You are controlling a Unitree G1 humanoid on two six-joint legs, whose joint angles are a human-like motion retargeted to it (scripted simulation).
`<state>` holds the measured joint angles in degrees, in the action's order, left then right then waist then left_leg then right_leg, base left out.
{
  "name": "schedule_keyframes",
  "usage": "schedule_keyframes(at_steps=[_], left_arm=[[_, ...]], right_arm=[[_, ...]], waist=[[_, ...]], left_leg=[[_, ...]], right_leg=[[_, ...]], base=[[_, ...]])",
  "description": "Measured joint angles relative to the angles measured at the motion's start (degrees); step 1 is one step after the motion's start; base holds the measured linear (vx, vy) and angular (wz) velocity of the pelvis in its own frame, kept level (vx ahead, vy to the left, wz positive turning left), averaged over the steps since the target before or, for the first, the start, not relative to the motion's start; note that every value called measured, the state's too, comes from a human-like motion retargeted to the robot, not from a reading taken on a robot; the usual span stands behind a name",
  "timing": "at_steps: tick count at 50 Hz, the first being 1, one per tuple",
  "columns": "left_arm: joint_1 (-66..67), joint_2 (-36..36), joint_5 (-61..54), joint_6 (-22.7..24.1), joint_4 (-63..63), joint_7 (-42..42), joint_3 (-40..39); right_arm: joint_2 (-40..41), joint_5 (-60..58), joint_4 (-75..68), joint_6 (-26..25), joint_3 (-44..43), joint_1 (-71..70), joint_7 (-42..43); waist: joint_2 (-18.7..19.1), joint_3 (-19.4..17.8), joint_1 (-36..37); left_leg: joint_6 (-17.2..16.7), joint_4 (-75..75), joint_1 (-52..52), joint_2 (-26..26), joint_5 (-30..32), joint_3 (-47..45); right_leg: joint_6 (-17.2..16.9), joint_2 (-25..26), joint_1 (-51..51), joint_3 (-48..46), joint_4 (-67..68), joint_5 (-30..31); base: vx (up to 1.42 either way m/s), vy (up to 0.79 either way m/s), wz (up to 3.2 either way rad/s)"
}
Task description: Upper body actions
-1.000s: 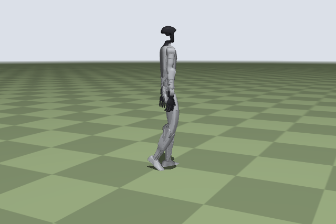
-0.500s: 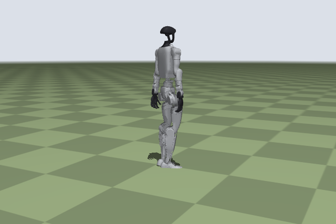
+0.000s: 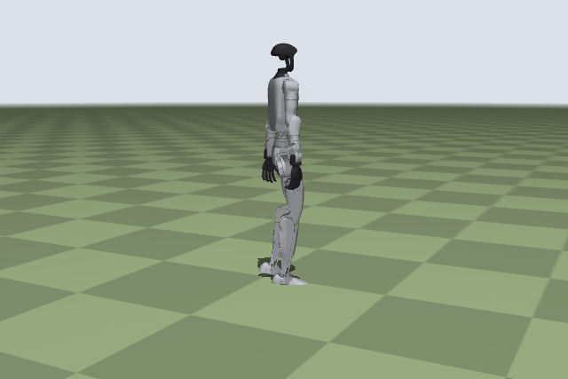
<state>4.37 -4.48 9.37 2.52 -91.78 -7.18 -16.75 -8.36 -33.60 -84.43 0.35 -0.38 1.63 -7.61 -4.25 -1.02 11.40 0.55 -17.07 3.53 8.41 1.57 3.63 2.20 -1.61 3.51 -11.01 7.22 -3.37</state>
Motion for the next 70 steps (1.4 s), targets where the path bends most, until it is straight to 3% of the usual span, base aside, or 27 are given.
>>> schedule_keyframes(at_steps=[3, 6, 11, 15, 21, 30, 33, 37, 40, 45, 49, 52, 53, 57, 64, 70], left_arm=[[-0.51, -0.22, 0.80, 0.19, -0.44, 0.46, 0.87], [-1.41, -0.82, 1.25, 0.17, -0.83, 0.14, 2.18], [-3.37, -2.99, 3.18, -0.50, -0.23, -1.31, 5.90], [-4.05, -5.06, 6.09, -1.17, 0.48, -0.43, 7.32], [-2.47, -5.13, 4.39, -1.41, -0.48, -0.79, 6.49], [-0.73, -2.94, 6.31, -2.55, -1.26, -0.13, 6.58], [-1.28, -2.57, 7.05, -2.64, -0.23, -0.03, 6.63], [-2.41, -2.36, 6.73, -2.47, 1.95, 0.06, 7.42], [-3.04, -2.12, 6.26, -2.37, 4.04, 0.01, 7.93], [-2.34, -0.49, 6.57, -1.41, 7.20, -1.23, 7.64], [-0.48, 0.87, 5.30, -0.19, 7.15, -1.96, 7.91], [0.09, 0.68, 5.41, -0.17, 6.97, -2.94, 7.97], [0.06, 0.45, 5.66, -0.25, 6.86, -3.08, 7.78], [-0.01, -0.18, 6.02, -0.85, 6.15, -2.41, 6.96], [0.30, -0.35, 4.36, -1.43, 6.15, -2.07, 5.66], [-0.75, 1.18, 3.93, -1.70, 6.00, -1.86, 6.25]], right_arm=[[-0.43, 0.18, 0.87, 0.31, -0.34, -0.70, -0.27], [-0.80, 0.02, 1.87, 0.64, -0.48, -1.82, -0.53], [-0.64, 2.63, 2.90, 1.46, 0.60, -2.65, 0.49], [-0.43, 3.47, 0.91, 0.93, 0.33, -2.10, 0.47], [-1.32, 0.85, -1.59, -0.18, 0.40, -1.57, 1.78], [-3.88, 4.88, -5.61, -1.63, -3.92, -3.12, 3.41], [-4.52, 8.06, -7.22, -2.02, -5.56, -3.16, 4.47], [-4.92, 11.63, -10.56, -2.87, -7.85, -2.92, 6.57], [-4.79, 13.74, -12.96, -3.57, -9.27, -1.88, 7.69], [-3.74, 14.90, -12.97, -5.91, -12.21, 2.31, 7.15], [-2.98, 13.34, -12.97, -5.79, -13.40, 3.14, 8.19], [-2.38, 11.39, -11.51, -6.10, -12.07, 1.36, 7.14], [-2.07, 10.65, -10.35, -6.23, -11.26, 0.53, 6.46], [-0.33, 7.76, -3.28, -5.58, -7.44, -2.22, 2.71], [1.54, 1.04, 7.09, -2.00, -0.27, -6.38, -1.98], [0.96, -0.64, 8.63, -1.17, 2.05, -7.30, -2.29]], waist=[[0.72, -0.79, 1.78], [1.12, -0.83, -2.83], [2.74, -2.13, -9.03], [3.10, -2.79, -7.38], [3.81, -1.88, -7.68], [7.02, 1.38, -13.10], [7.34, 2.66, -13.19], [8.11, 3.93, -13.96], [8.38, 4.44, -15.70], [8.39, 6.82, -14.39], [6.80, 9.51, -12.32], [3.85, 8.94, -10.94], [3.03, 8.40, -10.49], [2.06, 5.86, -7.98], [0.72, 2.37, -6.32], [2.05, 0.09, -5.83]], left_leg=[[-2.97, 3.79, -1.40, 0.31, 0.61, 5.25], [0.70, 7.11, -1.63, -1.49, 0.39, -3.22], [2.43, 9.94, -1.72, -3.52, 0.56, -10.35], [2.75, 11.56, -3.40, -5.13, -0.69, -19.46], [1.70, 13.36, -7.19, -7.58, -4.25, -38.68], [-3.14, 14.68, -12.41, -9.01, -8.82, -64.08], [-5.50, 14.23, -13.19, -8.46, -9.87, -68.88], [-8.20, 12.62, -14.58, -8.78, -10.30, -73.57], [-8.71, 10.14, -16.24, -9.46, -9.63, -73.04], [-7.82, 7.40, -20.13, -8.69, -4.41, -73.38], [-1.71, 4.11, -22.02, -6.98, 2.84, -73.08], [4.55, -2.41, -22.08, -6.00, 5.92, -69.12], [4.03, -5.11, -21.62, -6.11, 5.69, -67.47], [-4.08, -14.57, -11.07, -5.47, 2.86, -49.26], [-2.65, -8.40, -6.36, -9.04, -4.65, -50.47], [-5.26, -4.15, 0.73, -9.57, -8.74, -36.90]], right_leg=[[-0.12, 1.91, 1.74, 5.65, 0.73, 1.62], [0.14, 2.88, 3.39, 7.12, 0.92, 2.51], [3.69, 4.10, 7.06, 6.84, 1.93, 1.00], [6.41, 1.25, 8.33, -4.98, 1.46, -3.70], [5.91, -2.09, 8.35, -27.93, 0.18, -9.46], [0.20, -1.01, 2.06, -66.96, -4.51, -12.80], [-0.91, 0.12, 1.67, -71.91, -4.49, -12.35], [-0.08, -0.16, 2.63, -69.36, -1.53, -10.85], [4.70, -1.05, 3.18, -65.50, -0.49, -5.17], [3.86, -2.45, 2.26, -58.47, 3.41, -9.01], [2.86, -4.03, 1.98, -51.23, 3.41, -9.56], [2.79, -6.17, 1.66, -43.78, 2.46, -8.77], [2.92, -6.57, 1.70, -41.00, 2.12, -8.36], [4.14, -4.68, 1.03, -31.87, -1.48, -5.41], [4.56, -3.60, 1.04, -23.32, -2.78, -2.25], [4.61, -1.65, 0.27, -17.00, -2.71, -1.01]], base=[[-0.09, 0.05, -2.46], [-0.18, 0.04, -1.21], [-0.32, 0.04, -1.57], [-0.26, 0.00, -2.67], [-0.29, -0.07, -2.99], [-0.22, -0.12, -2.79], [-0.10, -0.16, -2.55], [-0.06, -0.26, -1.79], [0.07, -0.23, -1.03], [0.24, -0.26, -1.00], [0.26, -0.25, -1.45], [0.15, -0.22, -1.91], [0.09, -0.19, -2.15], [0.05, -0.17, -2.33], [0.06, -0.13, -1.87], [0.07, -0.02, -1.39]])
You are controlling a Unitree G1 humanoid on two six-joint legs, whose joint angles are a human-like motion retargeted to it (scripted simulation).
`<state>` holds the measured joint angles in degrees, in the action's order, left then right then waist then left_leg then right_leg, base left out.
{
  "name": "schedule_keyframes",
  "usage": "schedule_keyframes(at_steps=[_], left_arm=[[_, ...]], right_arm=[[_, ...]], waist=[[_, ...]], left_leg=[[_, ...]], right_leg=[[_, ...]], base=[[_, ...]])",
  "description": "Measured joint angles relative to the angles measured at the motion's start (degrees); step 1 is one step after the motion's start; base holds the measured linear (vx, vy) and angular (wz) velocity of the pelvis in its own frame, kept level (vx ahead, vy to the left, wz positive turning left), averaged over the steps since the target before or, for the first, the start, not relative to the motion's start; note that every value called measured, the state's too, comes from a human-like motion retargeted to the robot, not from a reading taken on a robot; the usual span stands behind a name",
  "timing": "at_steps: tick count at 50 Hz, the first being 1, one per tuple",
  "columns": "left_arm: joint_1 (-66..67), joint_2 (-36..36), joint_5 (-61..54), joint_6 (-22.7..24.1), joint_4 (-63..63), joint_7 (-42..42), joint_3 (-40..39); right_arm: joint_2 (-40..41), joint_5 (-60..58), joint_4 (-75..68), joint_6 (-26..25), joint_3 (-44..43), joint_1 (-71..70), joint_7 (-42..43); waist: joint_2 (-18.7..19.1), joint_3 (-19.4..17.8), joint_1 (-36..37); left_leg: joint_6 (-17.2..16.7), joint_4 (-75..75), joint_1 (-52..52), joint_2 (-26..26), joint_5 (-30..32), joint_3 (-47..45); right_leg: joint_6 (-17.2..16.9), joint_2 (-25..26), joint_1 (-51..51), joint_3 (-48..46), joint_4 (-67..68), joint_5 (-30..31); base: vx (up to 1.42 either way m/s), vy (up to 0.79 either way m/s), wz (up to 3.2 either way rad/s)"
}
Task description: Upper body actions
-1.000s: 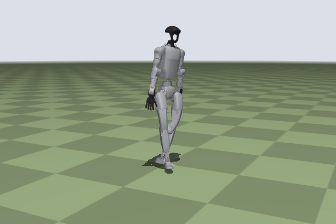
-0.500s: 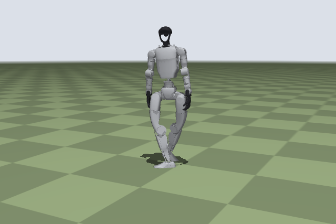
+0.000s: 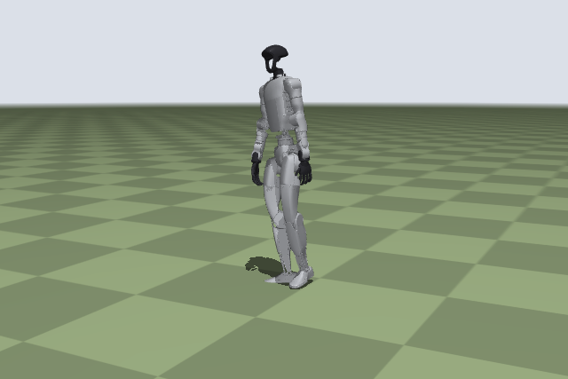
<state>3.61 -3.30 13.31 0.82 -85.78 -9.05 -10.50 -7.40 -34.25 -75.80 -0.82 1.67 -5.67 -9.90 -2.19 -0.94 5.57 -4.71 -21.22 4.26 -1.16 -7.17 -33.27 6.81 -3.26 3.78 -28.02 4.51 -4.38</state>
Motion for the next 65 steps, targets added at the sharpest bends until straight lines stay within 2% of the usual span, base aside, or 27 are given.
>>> schedule_keyframes(at_steps=[5, 10, 12, 13, 17, 20, 23, 28, 37, 44, 48, 51, 54, 55, 59, 62, 63, 65], left_arm=[[-0.45, 2.00, 1.29, 0.85, 1.56, -0.56, 0.83], [-0.45, 1.87, 3.61, 1.78, 2.78, -0.26, 3.28], [0.02, 1.69, 4.16, 2.15, 2.58, 0.17, 3.70], [0.33, 1.57, 4.24, 2.35, 2.25, 0.47, 3.70], [0.47, 1.07, 4.26, 2.13, -0.02, 0.99, 1.75], [0.34, -0.15, 3.00, 1.52, -0.89, 1.72, 0.67], [0.69, -1.18, 2.80, 0.77, -1.51, 1.35, 0.27], [-0.12, -1.47, -0.12, 0.03, -2.29, 2.32, -1.25], [-1.22, -0.89, 3.64, 1.06, 0.77, 0.86, 0.18], [-3.44, -0.59, 4.91, 1.78, 1.04, 0.09, 2.61], [-3.87, -0.29, 5.05, 1.85, -0.31, 1.22, 3.38], [-3.34, -0.15, 4.70, 1.94, -1.08, 1.66, 4.05], [-3.28, -0.58, 4.89, 1.87, -1.67, 1.46, 4.20], [-3.42, -0.88, 5.07, 1.85, -1.83, 1.36, 4.16], [-3.31, -2.54, 5.91, 1.83, -1.41, 2.03, 3.24], [-2.80, -3.31, 5.49, 1.81, -1.06, 2.99, 2.86], [-2.65, -3.22, 5.17, 1.74, -1.19, 3.54, 2.64], [-2.28, -2.78, 3.95, 1.74, -1.85, 4.88, 1.38]], right_arm=[[-1.33, 1.43, -3.93, -1.27, -2.94, 1.77, 1.49], [-3.24, 5.30, -11.43, -3.49, -7.21, 4.18, 5.66], [-4.24, 7.10, -14.84, -4.44, -8.42, 5.10, 7.10], [-4.76, 7.77, -16.53, -4.83, -8.94, 5.50, 7.79], [-5.24, 9.43, -19.75, -5.86, -10.56, 6.63, 10.98], [-4.60, 11.77, -20.02, -3.60, -11.64, 7.91, 13.35], [-3.75, 12.95, -19.91, -3.79, -11.38, 9.59, 10.24], [-1.99, 11.80, -19.27, -4.28, -10.43, 9.40, 9.46], [-0.72, 7.54, -16.24, -3.61, -7.58, 8.47, 7.06], [-0.76, 7.94, -13.80, -2.54, -7.67, 7.14, 5.77], [-1.04, 7.43, -13.43, -2.25, -8.29, 6.34, 5.89], [-1.43, 7.18, -12.94, -2.10, -8.74, 5.97, 5.92], [-1.77, 7.66, -12.03, -1.94, -8.99, 5.38, 5.55], [-1.85, 7.93, -11.69, -1.93, -9.07, 5.11, 5.38], [-1.86, 8.88, -10.67, -1.88, -9.02, 4.58, 4.65], [-2.43, 8.47, -10.31, -1.84, -9.60, 4.73, 3.82], [-2.79, 7.94, -10.22, -1.87, -9.96, 4.88, 3.59], [-3.50, 6.70, -10.15, -1.94, -10.13, 5.12, 3.61]], waist=[[1.20, 0.47, 0.34], [4.19, 1.05, -0.40], [4.87, 1.26, -0.47], [5.45, 1.80, -1.01], [6.88, 4.30, -4.78], [6.69, 4.18, -5.53], [6.08, 5.43, -5.14], [5.77, 5.29, -5.11], [5.56, 8.02, -4.73], [4.47, 8.03, -4.36], [4.53, 7.66, -5.01], [4.97, 6.96, -6.10], [5.29, 5.33, -7.23], [5.39, 4.57, -7.51], [4.28, 1.97, -3.43], [3.74, 1.11, 0.95], [3.83, 1.12, 2.01], [3.43, 0.91, 3.72]], left_leg=[[-0.29, 1.81, 3.81, 1.48, -3.07, 7.06], [-4.38, 9.63, 3.88, 2.29, -2.48, 10.84], [-0.50, 13.88, 2.23, 2.98, 1.87, 9.10], [-0.01, 15.84, 0.78, 3.04, 1.42, 8.58], [0.08, 18.52, -0.52, 2.83, 1.33, 7.40], [0.65, 19.90, -2.33, 3.21, 1.05, 5.07], [0.63, 19.87, -3.04, 3.48, 0.13, 3.20], [1.00, 19.11, -3.67, 3.40, -0.93, 1.09], [1.67, 18.25, -1.45, 3.51, -0.64, 3.95], [1.69, 15.60, 2.10, 3.52, 1.04, 13.71], [1.68, 14.58, 3.87, 3.87, 3.01, 22.32], [1.50, 14.04, 5.14, 4.75, 5.09, 29.75], [0.93, 13.95, 5.93, 5.70, 7.59, 35.67], [0.65, 14.05, 6.02, 5.91, 8.46, 37.16], [-1.04, 15.08, 6.39, 6.78, 11.72, 38.59], [-1.93, 15.43, 7.69, 7.41, 13.39, 38.47], [-0.94, 15.47, 8.39, 7.38, 13.67, 37.93], [1.92, 15.51, 9.63, 6.27, 12.18, 30.77]], right_leg=[[-0.20, 0.87, 0.29, 4.12, 0.60, -0.01], [-0.20, 3.93, -0.55, 7.10, 1.13, -0.82], [-0.56, 4.83, -1.61, 9.54, 0.65, -0.61], [-0.94, 5.31, -1.93, 10.30, 0.37, -0.41], [-2.91, 6.02, -2.06, 11.63, -1.85, 1.04], [-3.68, 6.20, -2.47, 13.59, -2.51, 1.79], [-4.08, 5.82, -2.06, 14.72, -2.19, 1.77], [-4.33, 5.73, -1.72, 15.95, -0.85, 0.99], [-5.04, 5.03, -1.23, 13.64, -0.07, -1.26], [-3.10, 5.52, -1.11, 14.09, 4.15, -3.92], [-1.17, 7.23, -0.26, 23.97, 6.49, -3.26], [-2.82, 8.03, 0.14, 32.73, 7.08, -1.98], [-5.45, 8.26, -0.56, 36.23, 6.88, -1.69], [-6.00, 8.46, -1.03, 36.11, 6.85, -2.15], [-1.96, 6.65, -3.60, 22.45, 3.33, -3.22], [-2.56, 5.79, -4.18, 18.38, 1.19, -1.80], [-3.16, 4.72, -4.06, 14.80, 0.82, -1.41], [-3.38, 3.88, -4.22, 11.77, -0.22, -1.01]], base=[[0.11, 0.08, -1.04], [0.18, 0.09, -0.73], [0.28, 0.14, -0.85], [0.31, 0.16, -0.65], [0.22, 0.10, -0.43], [0.17, 0.04, -0.68], [0.24, 0.04, -0.61], [0.08, 0.05, -0.42], [0.10, 0.06, 0.25], [0.07, -0.02, 1.22], [0.03, -0.05, 1.91], [-0.01, -0.06, 2.23], [-0.10, -0.07, 2.32], [-0.16, -0.08, 2.14], [-0.20, -0.08, 1.42], [-0.18, -0.05, 1.42], [-0.20, 0.00, 1.78], [-0.20, 0.03, 1.83]])
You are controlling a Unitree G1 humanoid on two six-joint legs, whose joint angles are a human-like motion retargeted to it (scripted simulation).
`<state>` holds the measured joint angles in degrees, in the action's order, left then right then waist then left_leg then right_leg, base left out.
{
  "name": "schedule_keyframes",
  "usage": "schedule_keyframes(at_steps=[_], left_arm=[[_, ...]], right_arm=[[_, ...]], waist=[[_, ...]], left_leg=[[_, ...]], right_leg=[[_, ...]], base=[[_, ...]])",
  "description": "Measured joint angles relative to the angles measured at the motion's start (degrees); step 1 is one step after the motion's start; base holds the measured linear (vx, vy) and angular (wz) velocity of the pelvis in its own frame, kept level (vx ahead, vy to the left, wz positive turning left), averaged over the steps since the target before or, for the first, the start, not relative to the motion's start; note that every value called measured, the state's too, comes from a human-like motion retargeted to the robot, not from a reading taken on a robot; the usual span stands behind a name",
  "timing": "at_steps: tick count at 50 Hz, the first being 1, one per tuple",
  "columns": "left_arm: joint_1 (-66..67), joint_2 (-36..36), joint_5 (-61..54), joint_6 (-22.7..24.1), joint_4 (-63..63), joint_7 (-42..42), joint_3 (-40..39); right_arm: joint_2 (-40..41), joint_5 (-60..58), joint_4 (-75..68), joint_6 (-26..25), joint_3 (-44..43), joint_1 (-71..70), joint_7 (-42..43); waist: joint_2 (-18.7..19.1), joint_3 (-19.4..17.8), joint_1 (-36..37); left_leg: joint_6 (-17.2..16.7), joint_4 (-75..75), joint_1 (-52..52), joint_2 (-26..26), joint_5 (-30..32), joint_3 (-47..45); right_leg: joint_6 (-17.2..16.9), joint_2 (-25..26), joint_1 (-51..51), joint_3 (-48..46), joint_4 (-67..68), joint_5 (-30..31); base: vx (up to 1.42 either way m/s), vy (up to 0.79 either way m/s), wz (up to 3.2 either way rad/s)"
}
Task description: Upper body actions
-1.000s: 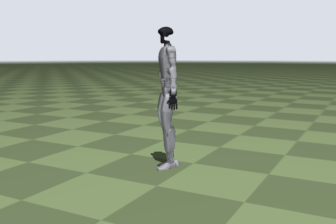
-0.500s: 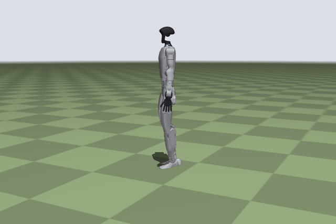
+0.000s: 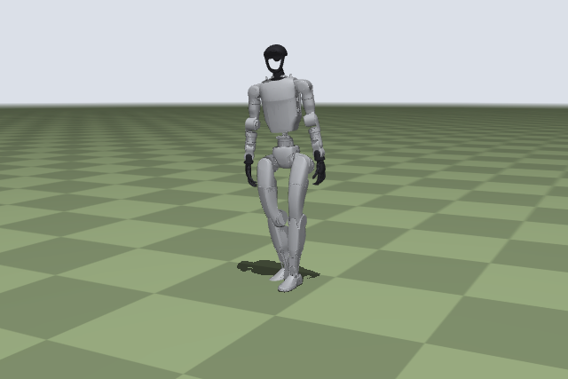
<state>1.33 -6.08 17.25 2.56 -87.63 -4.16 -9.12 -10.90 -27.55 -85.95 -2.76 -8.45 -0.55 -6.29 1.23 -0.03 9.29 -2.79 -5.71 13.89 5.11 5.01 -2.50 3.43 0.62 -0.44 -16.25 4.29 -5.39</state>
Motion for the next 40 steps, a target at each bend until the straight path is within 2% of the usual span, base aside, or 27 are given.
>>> schedule_keyframes(at_steps=[3, 5, 7, 10, 17, 20, 26, 28, 30, 33, 40], left_arm=[[0.89, 0.86, -3.34, 0.34, -1.38, 0.23, -2.36], [1.60, 1.26, -4.91, 0.14, -2.05, -0.81, -3.09], [1.91, 1.31, -4.83, -0.12, -2.41, -1.14, -3.32], [1.60, 1.11, -3.66, -0.21, -2.70, 0.31, -2.96], [2.37, 0.73, -2.52, 0.09, -1.58, -0.36, -2.95], [3.01, 0.90, -3.38, 0.24, -1.23, 0.35, -4.01], [3.78, 1.33, -5.21, -0.50, -3.97, 1.15, -5.44], [4.21, 1.49, -5.06, -0.73, -4.93, 1.06, -5.65], [4.87, 1.77, -4.61, -0.76, -5.53, 1.25, -5.92], [6.15, 2.70, -4.14, -0.50, -6.07, 2.17, -7.11], [8.14, 3.55, -5.43, -0.80, -7.03, 2.56, -10.71]], right_arm=[[-0.89, -1.43, -0.42, -0.37, 0.34, -0.02, 1.51], [-1.29, -1.71, -0.85, -0.55, -0.08, 0.36, 2.66], [-1.58, -0.86, -1.48, -0.44, -0.85, 1.08, 3.10], [-1.78, 1.24, -3.03, -0.55, -2.10, 2.39, 2.56], [-1.49, 1.30, -9.24, -3.35, -1.69, 3.89, 3.50], [-1.17, -0.69, -8.46, -3.35, -0.31, 3.72, 3.35], [-1.64, -4.28, -2.58, -0.88, 0.34, 2.76, 1.58], [-2.14, -4.21, -1.22, -0.24, 0.30, 1.93, 0.96], [-2.59, -3.90, -0.24, 0.16, 0.05, 0.84, 0.30], [-2.96, -2.67, 1.25, 0.56, -0.22, -0.97, -0.73], [0.03, 2.53, 5.62, 1.81, 1.56, -3.73, -3.17]], waist=[[0.00, -0.06, -1.17], [0.14, 0.76, -4.77], [0.38, 1.65, -7.64], [0.21, 2.27, -8.40], [-3.14, 3.54, -2.64], [-4.57, 3.63, -1.61], [-6.22, 4.63, -2.35], [-5.89, 4.68, -1.59], [-4.89, 4.69, -0.26], [-2.98, 4.52, 2.46], [-2.56, 4.09, 3.83]], left_leg=[[-0.14, 1.44, -1.56, -5.16, -2.28, -27.85], [0.45, 2.13, -3.05, -6.32, -3.41, -40.16], [1.65, 1.55, -3.85, -6.85, -3.86, -46.46], [3.21, 0.01, -5.06, -7.52, -3.99, -48.69], [6.00, -1.81, -10.00, -7.59, -5.18, -47.85], [6.47, -1.77, -13.01, -7.72, -6.37, -52.75], [9.95, -2.32, -17.20, -6.32, -8.25, -65.98], [9.47, -1.94, -17.85, -5.58, -7.21, -66.90], [6.99, -0.22, -18.21, -4.79, -8.56, -66.72], [5.28, 3.80, -18.43, -3.96, -9.92, -63.72], [6.17, 5.12, -17.13, -2.44, -12.10, -57.69]], right_leg=[[-0.04, -0.97, -0.80, -6.70, -1.54, -0.32], [-0.35, -1.92, -1.33, -13.35, -2.37, -1.25], [-0.75, -2.65, -1.86, -19.99, -2.93, -2.39], [-1.30, -3.20, -2.77, -27.07, -3.44, -4.16], [-2.74, -5.52, -4.46, -38.06, -3.43, -7.09], [-3.68, -6.90, -5.11, -43.02, -3.13, -7.93], [-5.99, -8.97, -6.47, -53.86, -3.26, -8.27], [-6.40, -8.53, -6.95, -56.29, -3.44, -8.18], [-6.61, -7.40, -7.27, -57.46, -3.38, -8.15], [-6.69, -5.59, -7.54, -57.25, -3.07, -7.98], [-7.25, -5.57, -8.16, -56.95, -3.06, -6.29]], base=[[-0.18, 0.07, 2.40], [-0.12, 0.10, 3.48], [-0.09, 0.10, 3.57], [-0.03, 0.12, 2.93], [0.10, 0.16, 2.04], [0.07, 0.16, 1.92], [0.10, 0.20, 1.85], [0.15, 0.28, 1.00], [0.11, 0.20, 0.47], [0.15, 0.24, -0.09], [0.16, 0.18, -0.05]])
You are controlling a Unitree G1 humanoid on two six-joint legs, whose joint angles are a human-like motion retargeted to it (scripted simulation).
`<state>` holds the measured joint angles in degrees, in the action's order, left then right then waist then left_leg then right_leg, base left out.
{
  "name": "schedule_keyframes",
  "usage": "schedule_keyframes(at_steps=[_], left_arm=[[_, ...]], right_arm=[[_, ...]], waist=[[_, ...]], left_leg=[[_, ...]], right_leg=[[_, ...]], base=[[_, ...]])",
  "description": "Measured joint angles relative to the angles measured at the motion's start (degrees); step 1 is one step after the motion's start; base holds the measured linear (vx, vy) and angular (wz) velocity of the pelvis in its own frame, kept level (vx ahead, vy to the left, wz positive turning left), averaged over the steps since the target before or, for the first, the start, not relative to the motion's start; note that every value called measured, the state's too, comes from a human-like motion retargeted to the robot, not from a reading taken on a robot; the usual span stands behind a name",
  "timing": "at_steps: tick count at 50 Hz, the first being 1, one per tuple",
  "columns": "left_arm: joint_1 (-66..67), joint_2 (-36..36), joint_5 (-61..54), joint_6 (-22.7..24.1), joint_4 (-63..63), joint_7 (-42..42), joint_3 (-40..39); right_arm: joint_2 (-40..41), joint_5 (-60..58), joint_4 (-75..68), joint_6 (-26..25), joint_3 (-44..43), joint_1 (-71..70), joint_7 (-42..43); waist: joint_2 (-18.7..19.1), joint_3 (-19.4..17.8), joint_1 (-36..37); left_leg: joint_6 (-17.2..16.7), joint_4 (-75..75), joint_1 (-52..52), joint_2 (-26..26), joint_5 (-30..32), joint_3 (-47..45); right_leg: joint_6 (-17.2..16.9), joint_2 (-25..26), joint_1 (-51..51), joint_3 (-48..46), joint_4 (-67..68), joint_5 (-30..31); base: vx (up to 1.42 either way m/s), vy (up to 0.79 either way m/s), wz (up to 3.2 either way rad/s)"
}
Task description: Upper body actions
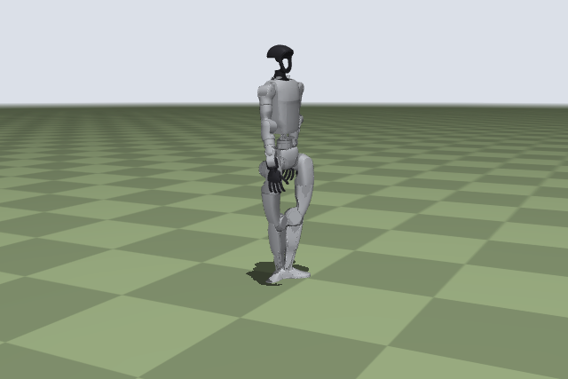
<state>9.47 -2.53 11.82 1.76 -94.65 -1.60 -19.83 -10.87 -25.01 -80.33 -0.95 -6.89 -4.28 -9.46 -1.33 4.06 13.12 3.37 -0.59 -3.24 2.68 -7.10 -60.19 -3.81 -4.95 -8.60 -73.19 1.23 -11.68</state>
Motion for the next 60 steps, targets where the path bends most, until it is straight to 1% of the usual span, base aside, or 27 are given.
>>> schedule_keyframes(at_steps=[3, 5, 8, 10, 12, 13, 14, 15, 17, 19, 20, 23, 25, 26, 28, 30, 31, 32, 33, 34, 36, 39, 44, 50, 53, 58, 60], left_arm=[[-0.61, -0.68, 0.58, -0.44, 0.30, 0.00, 0.44], [-1.34, -0.97, 1.09, -0.62, 1.00, -0.26, 0.88], [-3.11, -1.21, 1.50, -0.77, 2.57, -1.49, 1.88], [-4.43, -0.99, 2.05, -0.82, 3.68, -2.15, 2.65], [-5.95, -0.61, 2.32, -0.68, 4.82, -2.52, 3.37], [-6.87, -0.49, 2.38, -0.56, 5.35, -2.90, 3.65], [-7.80, -0.45, 2.48, -0.50, 5.88, -3.46, 3.98], [-8.74, -0.46, 2.60, -0.47, 6.41, -4.12, 4.32], [-10.11, -0.74, 3.38, -0.49, 7.44, -5.66, 4.93], [-11.09, -1.10, 4.52, -0.41, 8.17, -7.25, 5.44], [-11.46, -1.27, 5.03, -0.32, 8.43, -8.03, 5.78], [-12.18, -1.84, 5.46, 0.34, 8.29, -9.49, 7.18], [-12.21, -2.10, 5.57, 0.60, 7.81, -8.78, 8.00], [-11.91, -2.14, 5.76, 0.58, 7.49, -8.14, 8.31], [-11.38, -2.28, 6.19, 0.39, 6.50, -7.06, 8.76], [-11.01, -2.56, 6.48, -0.02, 4.99, -6.45, 9.29], [-10.78, -2.93, 6.42, -0.33, 3.98, -6.37, 9.62], [-10.65, -3.36, 6.39, -0.71, 2.96, -6.37, 9.88], [-10.68, -3.92, 6.39, -1.22, 1.91, -6.54, 10.00], [-10.42, -4.22, 6.73, -1.79, 1.16, -6.40, 10.17], [-9.55, -4.21, 7.49, -2.63, 0.07, -4.99, 10.12], [-7.54, -3.84, 6.04, -2.08, -0.57, -3.05, 9.83], [-4.43, -3.36, 6.78, -2.61, -0.37, -6.43, 8.66], [-4.42, -3.28, 6.44, -3.56, -1.15, -6.28, 9.31], [-4.41, -2.77, 6.67, -3.62, -0.37, -6.32, 9.14], [-4.76, -2.35, 7.70, -3.56, 1.68, -4.83, 10.18], [-5.41, -2.49, 8.22, -3.53, 2.41, -4.88, 11.21]], right_arm=[[0.61, 0.31, 1.93, 1.29, 1.44, 0.91, -2.64], [0.76, -1.11, 2.42, 1.93, 2.24, 1.67, -2.58], [0.55, -4.34, 0.24, 2.37, 2.43, 2.49, 0.62], [0.01, -5.54, -2.35, 2.19, 2.23, 3.19, 2.16], [-0.45, -5.74, -5.14, 1.51, 1.94, 3.78, 3.02], [-0.64, -5.62, -6.65, 1.08, 1.72, 3.81, 3.42], [-0.70, -5.33, -8.13, 0.58, 1.39, 3.73, 3.92], [-0.69, -4.95, -9.60, 0.04, 1.00, 3.61, 4.49], [-0.25, -3.55, -11.38, -1.01, 0.29, 3.81, 5.63], [0.39, -2.16, -11.99, -1.59, -0.17, 4.26, 6.26], [0.73, -1.63, -11.98, -1.80, -0.31, 4.56, 6.45], [1.66, -1.89, -11.19, -2.00, 0.05, 5.18, 6.88], [2.11, -2.93, -10.65, -2.01, 0.57, 5.48, 7.42], [2.23, -3.53, -10.34, -1.97, 0.88, 5.81, 7.72], [2.49, -4.73, -9.71, -1.96, 1.40, 6.37, 8.11], [2.87, -5.63, -9.09, -2.00, 1.78, 6.73, 8.09], [3.12, -6.01, -8.83, -1.99, 2.15, 7.00, 7.73], [3.37, -6.47, -8.58, -2.01, 2.53, 7.21, 7.21], [3.61, -7.11, -8.34, -2.11, 2.94, 7.28, 6.34], [3.85, -7.95, -8.15, -2.24, 2.89, 7.37, 5.47], [4.13, -9.87, -7.75, -2.31, 2.39, 7.41, 4.29], [4.08, -12.43, -6.76, -1.83, 2.78, 7.17, 4.19], [3.78, -12.57, -5.80, -1.27, 3.48, 6.51, 4.31], [4.29, -9.29, -5.62, -1.02, 2.34, 5.65, 1.51], [4.40, -9.42, -5.70, -1.00, 2.86, 5.59, 1.46], [4.23, -10.38, -6.22, -1.10, 4.76, 5.53, 1.30], [4.22, -10.48, -6.86, -1.37, 5.05, 5.20, 1.63]], waist=[[-0.14, -0.25, 0.46], [-0.12, -0.49, 0.45], [1.02, -0.23, -0.95], [3.36, 0.58, -2.14], [5.91, 0.88, -3.22], [6.61, 0.65, -3.49], [6.43, 0.30, -3.98], [5.80, -0.12, -4.57], [4.45, -0.70, -6.23], [3.55, -1.52, -7.77], [3.30, -2.01, -8.58], [2.51, -3.41, -10.94], [1.59, -3.91, -12.40], [1.02, -4.11, -13.06], [-0.21, -4.80, -14.09], [-1.50, -6.21, -14.03], [-1.88, -6.80, -13.37], [-2.33, -7.24, -12.30], [-2.96, -7.38, -10.41], [-3.02, -7.41, -9.32], [-2.56, -6.93, -6.93], [-2.05, -5.76, -5.93], [-1.13, -2.87, -6.89], [-1.28, -2.59, -4.79], [-1.36, -2.20, -2.10], [-0.93, -2.24, 4.69], [-0.64, -1.96, 0.57]], left_leg=[[0.60, -0.39, 0.31, 0.31, -1.31, 2.67], [1.05, -0.71, 0.47, 0.39, -2.00, 4.40], [1.92, -1.30, 1.16, -0.49, -2.64, 7.93], [2.32, -1.72, 1.90, -2.85, -2.61, 10.72], [2.61, -2.39, 2.55, -5.63, -2.39, 13.45], [2.77, -2.82, 2.78, -6.48, -2.38, 14.38], [3.07, -3.02, 3.07, -6.25, -2.29, 15.42], [3.44, -3.09, 3.40, -5.48, -2.16, 16.53], [4.14, -3.06, 4.26, -4.07, -1.58, 18.71], [4.68, -3.29, 4.91, -3.44, -1.00, 20.61], [4.90, -3.54, 5.19, -3.38, -0.75, 21.71], [5.46, -4.54, 6.31, -2.68, -0.19, 26.71], [5.74, -5.09, 7.09, -1.52, 0.15, 30.12], [5.86, -5.19, 7.14, -0.60, 0.30, 31.81], [6.03, -5.37, 6.83, 1.31, 0.57, 35.10], [6.00, -5.56, 5.46, 3.10, 0.65, 37.88], [5.83, -5.63, 4.53, 3.45, 0.66, 38.80], [5.65, -5.62, 3.71, 3.80, 0.66, 39.25], [5.45, -5.45, 3.11, 4.15, 0.62, 38.79], [5.38, -5.34, 2.67, 4.31, 0.69, 39.52], [5.22, -5.15, 2.26, 4.16, 0.81, 40.87], [4.82, -4.91, 2.04, 3.82, 1.03, 43.16], [4.14, -4.23, 3.23, 3.70, 1.98, 47.17], [3.39, -3.86, 3.42, 3.81, 2.75, 49.72], [2.68, -4.26, 4.44, 3.06, 3.12, 47.94], [2.22, -3.71, 5.25, 1.82, 3.99, 42.04], [1.27, -4.45, 5.75, 1.78, 3.69, 46.74]], right_leg=[[-0.24, -0.50, -0.72, -0.75, 0.72, 0.80], [-0.16, -1.03, -1.38, -1.17, 1.73, 2.01], [1.00, -2.02, -2.26, -3.24, 4.84, 6.99], [3.95, -2.55, -2.24, -4.21, 8.85, 11.36], [8.21, -3.72, -1.41, -0.80, 14.85, 14.05], [9.80, -4.92, -0.41, 3.10, 18.71, 14.52], [9.39, -6.54, 1.98, 9.52, 23.06, 14.23], [7.98, -8.37, 5.06, 17.21, 27.66, 13.57], [5.36, -6.67, 10.86, 31.77, 31.61, 12.44], [3.68, -2.72, 14.19, 42.57, 31.44, 11.81], [3.60, -1.04, 14.80, 45.90, 30.26, 11.49], [5.21, 0.37, 14.36, 48.99, 22.89, 9.82], [6.72, 1.28, 14.38, 51.93, 16.85, 8.18], [6.96, 2.13, 14.63, 55.26, 14.11, 7.47], [6.30, 3.48, 15.10, 62.45, 9.52, 6.57], [3.36, 3.30, 14.91, 66.78, 5.43, 8.97], [3.51, 3.51, 14.17, 67.28, 4.31, 11.22], [3.56, 2.99, 13.24, 65.31, 3.71, 12.39], [3.43, 1.03, 11.94, 58.41, 4.13, 11.40], [3.31, 0.46, 10.89, 55.27, 3.80, 11.24], [3.16, 0.74, 9.66, 53.19, 2.91, 11.36], [3.39, 1.41, 8.71, 52.80, 2.42, 10.71], [3.99, 2.10, 8.24, 49.83, 1.63, 9.51], [4.59, 2.37, 7.17, 47.85, 1.24, 8.54], [4.84, 2.64, 7.49, 49.82, 1.08, 8.70], [5.81, 4.25, 8.35, 55.42, 1.00, 9.40], [5.70, 3.75, 8.02, 51.02, 0.68, 8.90]], base=[[0.18, 0.21, 0.33], [0.18, 0.25, 0.63], [0.15, 0.20, 1.14], [0.17, 0.23, 1.50], [0.22, 0.22, 1.47], [0.18, 0.14, 1.36], [0.14, 0.08, 1.39], [0.12, 0.03, 1.56], [0.07, -0.04, 1.67], [0.04, -0.11, 1.68], [0.12, -0.10, 1.70], [0.11, -0.12, 1.66], [0.09, -0.13, 1.64], [0.14, -0.13, 1.67], [0.15, -0.11, 1.63], [0.17, -0.11, 1.35], [0.18, -0.10, 0.89], [0.19, -0.09, 0.33], [0.18, -0.09, 0.27], [0.17, -0.08, 0.51], [0.13, -0.06, 0.56], [0.13, -0.03, 0.65], [0.08, -0.01, 0.70], [0.00, -0.04, 0.33], [-0.01, -0.02, -0.43], [-0.03, -0.05, -0.88], [-0.07, -0.08, 1.67]])
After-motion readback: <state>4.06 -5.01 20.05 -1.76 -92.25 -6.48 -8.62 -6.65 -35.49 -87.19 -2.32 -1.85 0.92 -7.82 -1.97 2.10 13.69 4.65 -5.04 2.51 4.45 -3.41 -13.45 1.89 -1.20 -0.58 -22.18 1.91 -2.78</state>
